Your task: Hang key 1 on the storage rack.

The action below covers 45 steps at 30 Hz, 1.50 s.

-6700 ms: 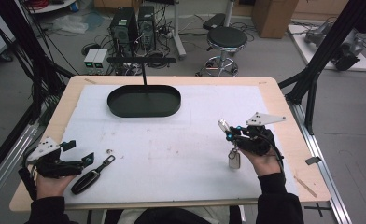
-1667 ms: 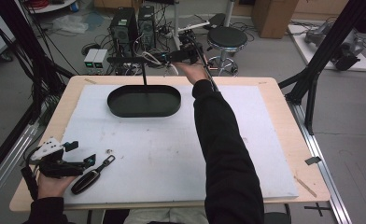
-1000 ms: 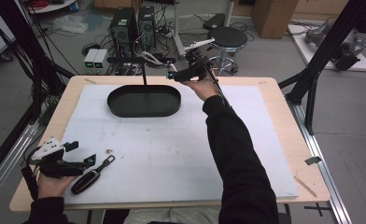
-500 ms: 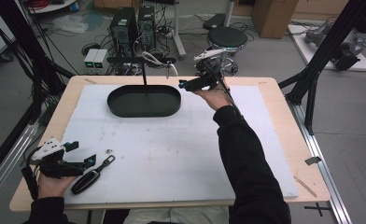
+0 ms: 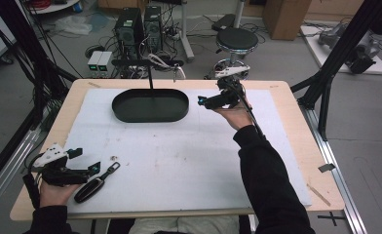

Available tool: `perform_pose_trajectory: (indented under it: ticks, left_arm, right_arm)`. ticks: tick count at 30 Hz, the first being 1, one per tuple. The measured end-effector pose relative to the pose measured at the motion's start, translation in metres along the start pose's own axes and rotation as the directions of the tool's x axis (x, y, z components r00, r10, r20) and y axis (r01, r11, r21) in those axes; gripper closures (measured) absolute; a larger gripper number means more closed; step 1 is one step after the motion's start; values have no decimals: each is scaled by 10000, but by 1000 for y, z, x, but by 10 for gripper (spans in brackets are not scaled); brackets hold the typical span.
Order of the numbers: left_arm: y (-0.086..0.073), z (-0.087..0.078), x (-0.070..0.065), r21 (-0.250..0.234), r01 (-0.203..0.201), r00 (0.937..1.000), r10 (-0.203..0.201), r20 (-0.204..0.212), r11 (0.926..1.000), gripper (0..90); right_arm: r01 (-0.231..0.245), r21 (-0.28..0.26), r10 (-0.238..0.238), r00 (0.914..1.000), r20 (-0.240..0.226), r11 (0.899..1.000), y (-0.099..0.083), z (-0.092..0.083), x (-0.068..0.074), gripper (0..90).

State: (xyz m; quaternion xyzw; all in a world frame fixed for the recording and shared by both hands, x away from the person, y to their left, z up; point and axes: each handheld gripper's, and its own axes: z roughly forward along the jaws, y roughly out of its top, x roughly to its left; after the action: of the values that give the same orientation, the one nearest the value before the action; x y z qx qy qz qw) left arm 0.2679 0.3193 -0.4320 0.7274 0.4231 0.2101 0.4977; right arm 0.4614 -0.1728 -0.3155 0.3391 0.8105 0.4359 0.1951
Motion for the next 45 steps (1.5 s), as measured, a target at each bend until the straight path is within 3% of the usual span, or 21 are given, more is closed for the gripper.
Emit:
perform_pose_trajectory:
  ticks: [17,45]
  left_arm:
    - [0,1,-1,56,1,10000,-1,-7,10000,53]
    - [-1,0,-2,97,18,10000,-19,9,10000,53]
  right_arm:
    - [-243,-37,244,9996,108,9997,-39,-31,-2,8]
    - [-940,-238,949,9948,383,9953,-103,-64,-6,7]
